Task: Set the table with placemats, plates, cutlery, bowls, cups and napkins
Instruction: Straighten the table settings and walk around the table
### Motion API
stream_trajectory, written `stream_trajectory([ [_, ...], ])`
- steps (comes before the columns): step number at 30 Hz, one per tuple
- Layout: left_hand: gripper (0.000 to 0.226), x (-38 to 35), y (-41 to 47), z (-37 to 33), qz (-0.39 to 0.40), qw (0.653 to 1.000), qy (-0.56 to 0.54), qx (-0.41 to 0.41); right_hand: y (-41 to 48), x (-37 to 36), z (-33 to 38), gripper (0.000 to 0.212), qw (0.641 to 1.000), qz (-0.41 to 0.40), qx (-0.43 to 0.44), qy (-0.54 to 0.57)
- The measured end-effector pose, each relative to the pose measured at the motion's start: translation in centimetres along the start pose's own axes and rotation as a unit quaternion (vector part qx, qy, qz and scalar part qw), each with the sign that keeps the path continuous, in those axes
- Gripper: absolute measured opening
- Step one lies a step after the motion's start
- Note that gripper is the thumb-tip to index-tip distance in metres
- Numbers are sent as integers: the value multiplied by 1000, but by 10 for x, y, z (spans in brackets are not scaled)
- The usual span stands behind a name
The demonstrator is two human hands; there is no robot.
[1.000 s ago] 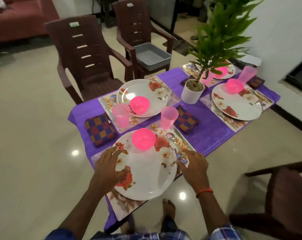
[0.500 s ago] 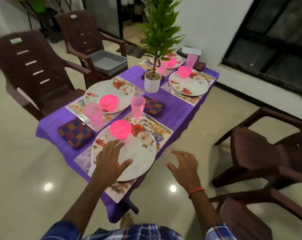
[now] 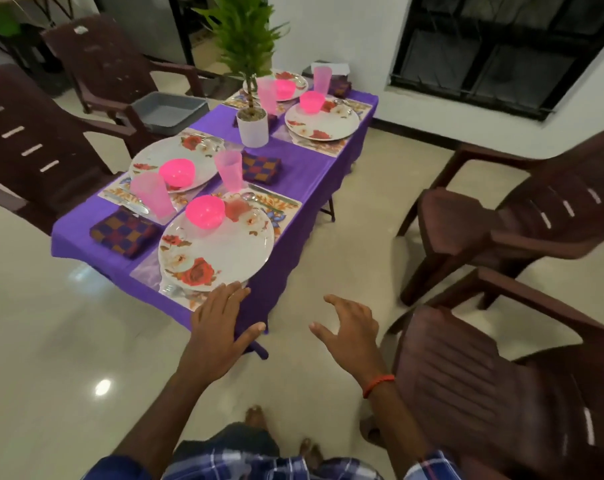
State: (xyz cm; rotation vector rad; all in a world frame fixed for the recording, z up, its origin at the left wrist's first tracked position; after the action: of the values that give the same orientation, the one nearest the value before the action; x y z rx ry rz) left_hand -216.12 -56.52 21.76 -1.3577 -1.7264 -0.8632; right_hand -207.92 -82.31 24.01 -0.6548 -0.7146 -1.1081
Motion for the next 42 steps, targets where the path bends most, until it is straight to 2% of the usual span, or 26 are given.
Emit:
stream_trajectory([
  [5,76,5,-25,-28,-12,998,6,-58,-51,17,-4,55,998,-66,1,5],
  [8,83,6,-36,-45,13,997,-6,-79,-83,24,-5,55,994,-113,-3,-11],
  [18,75,-9,-111,-94,42,981,-41,-187,-232,18,-26,56,983,-138,-111,-37],
  [24,78,-42,-162,-136,113,965,-54,-233,-323,37,-53,54,968,-178,-173,-39],
  [29,75,-56,-180,-194,119,952,-49,-277,-375,65,-85,76,962,-200,-185,-30],
  [32,80,-66,-190,-234,121,949,-45,-288,-398,84,-107,67,964,-203,-171,-32],
  [36,90,-92,-202,-296,131,948,-38,-289,-425,115,-149,75,964,-216,-150,-44],
  [42,94,-136,-225,-400,139,945,-50,-292,-466,169,-225,68,966,-203,-138,-79],
])
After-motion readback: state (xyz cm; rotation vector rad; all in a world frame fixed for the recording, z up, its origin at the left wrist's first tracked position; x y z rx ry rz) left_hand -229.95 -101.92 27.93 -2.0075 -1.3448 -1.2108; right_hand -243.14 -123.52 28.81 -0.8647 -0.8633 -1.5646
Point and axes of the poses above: each hand's wrist, its own y-axis towards the middle knuckle, its own x-axis out of the back of the hand, z = x × y, the point moved 1 cm from there along y, towards the middle knuckle, and after that the axes turned 2 degrees about -y, right-handed, at the moved point
